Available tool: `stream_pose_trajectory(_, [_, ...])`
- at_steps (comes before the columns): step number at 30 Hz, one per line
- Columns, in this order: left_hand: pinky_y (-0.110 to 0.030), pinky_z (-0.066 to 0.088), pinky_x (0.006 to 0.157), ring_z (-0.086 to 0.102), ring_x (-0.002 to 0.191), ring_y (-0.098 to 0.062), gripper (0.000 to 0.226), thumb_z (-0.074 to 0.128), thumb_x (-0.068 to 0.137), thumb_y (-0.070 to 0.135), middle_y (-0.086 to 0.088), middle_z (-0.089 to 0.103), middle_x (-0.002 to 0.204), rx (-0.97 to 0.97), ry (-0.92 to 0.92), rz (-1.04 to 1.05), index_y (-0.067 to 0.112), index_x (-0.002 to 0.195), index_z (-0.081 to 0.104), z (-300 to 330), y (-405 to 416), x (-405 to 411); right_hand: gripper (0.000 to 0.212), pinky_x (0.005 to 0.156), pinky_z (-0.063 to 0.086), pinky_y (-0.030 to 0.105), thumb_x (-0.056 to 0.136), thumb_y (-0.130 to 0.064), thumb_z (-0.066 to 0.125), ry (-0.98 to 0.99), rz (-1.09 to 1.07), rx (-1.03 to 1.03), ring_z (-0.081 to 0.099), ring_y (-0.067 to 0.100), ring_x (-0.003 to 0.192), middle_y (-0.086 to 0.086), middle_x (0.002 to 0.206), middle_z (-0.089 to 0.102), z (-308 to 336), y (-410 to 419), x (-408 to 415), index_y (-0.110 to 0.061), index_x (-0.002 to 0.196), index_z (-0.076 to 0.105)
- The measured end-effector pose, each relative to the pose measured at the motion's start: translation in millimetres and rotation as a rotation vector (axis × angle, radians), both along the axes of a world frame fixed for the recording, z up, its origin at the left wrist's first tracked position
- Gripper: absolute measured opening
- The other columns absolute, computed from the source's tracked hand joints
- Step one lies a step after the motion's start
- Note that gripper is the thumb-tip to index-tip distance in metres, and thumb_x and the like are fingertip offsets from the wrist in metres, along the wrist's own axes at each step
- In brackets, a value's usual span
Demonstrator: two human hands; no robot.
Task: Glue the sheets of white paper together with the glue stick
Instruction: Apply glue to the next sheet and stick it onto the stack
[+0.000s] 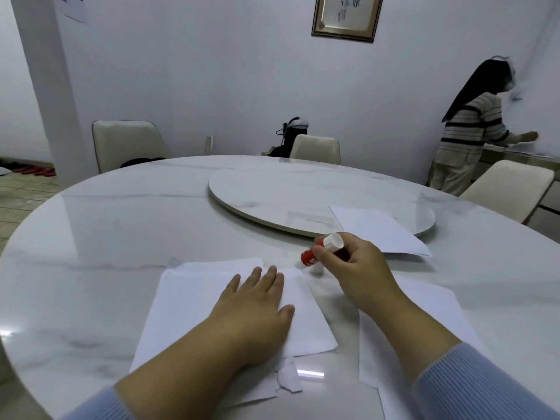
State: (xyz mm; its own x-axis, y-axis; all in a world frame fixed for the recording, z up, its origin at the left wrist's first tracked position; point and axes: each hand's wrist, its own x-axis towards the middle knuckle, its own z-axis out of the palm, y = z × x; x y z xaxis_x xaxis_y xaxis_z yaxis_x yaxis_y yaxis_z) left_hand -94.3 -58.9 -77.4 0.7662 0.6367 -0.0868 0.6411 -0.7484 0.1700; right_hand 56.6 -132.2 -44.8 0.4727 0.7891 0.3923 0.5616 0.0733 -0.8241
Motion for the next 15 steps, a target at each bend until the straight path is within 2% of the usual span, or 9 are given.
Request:
stream_pose_trajectory(3, [-0.04,-0.006,0.12,-0.015,0.146,-0.013,0.06,0.014,0.098,0.045,0.006,-0.014,0.159,0.009,0.011,0.0,0.023,0.15,-0.008,1,0,1,0.015,0.055,0.041,0.008,0.087,-0.026,0.065,-0.091,0.017,-0.064,0.055,-0.005,0.059,-0.022,0.066,0.068,-5,6,-2,-0.031,0.073,0.064])
stream_pose_trajectory(6, [-0.041,-0.006,0.12,-0.015,0.146,-0.013,0.06,0.013,0.098,0.044,0.006,-0.015,0.159,0.003,0.022,0.002,0.023,0.15,-0.008,1,0,1,0.01,0.063,0.046,0.022,0.086,-0.027,0.063,-0.152,0.039,-0.117,0.058,0.002,0.064,-0.008,0.079,0.073,-4,6,-2,-0.024,0.077,0.066])
stream_pose_trajectory(8, [-0.04,-0.006,0.12,-0.015,0.146,-0.013,0.06,0.014,0.098,0.044,0.006,-0.015,0.159,-0.002,0.021,0.005,0.024,0.15,-0.008,1,0,2,0.016,0.065,0.046,0.031,0.085,-0.028,0.063,-0.153,0.063,-0.12,0.058,0.014,0.065,-0.005,0.074,0.07,-1,1,-2,-0.015,0.078,0.066])
stream_pose_trajectory(12, [-0.039,-0.006,0.12,-0.014,0.146,-0.013,0.06,0.015,0.098,0.043,0.006,-0.014,0.159,-0.007,0.006,0.007,0.023,0.15,-0.007,1,0,2,0.035,0.058,0.035,0.032,0.071,-0.032,0.061,-0.163,0.108,-0.14,0.04,0.015,0.058,0.004,0.062,0.047,4,-11,0,0.002,0.072,0.057])
stream_pose_trajectory(15, [-0.038,-0.006,0.12,-0.013,0.146,-0.012,0.06,0.016,0.098,0.043,0.006,-0.013,0.16,-0.009,-0.012,0.006,0.022,0.151,-0.006,1,-1,1,0.041,0.059,0.038,0.03,0.059,-0.035,0.061,-0.09,0.257,-0.247,0.046,0.016,0.06,0.011,0.062,0.052,8,-19,-1,0.005,0.067,0.056])
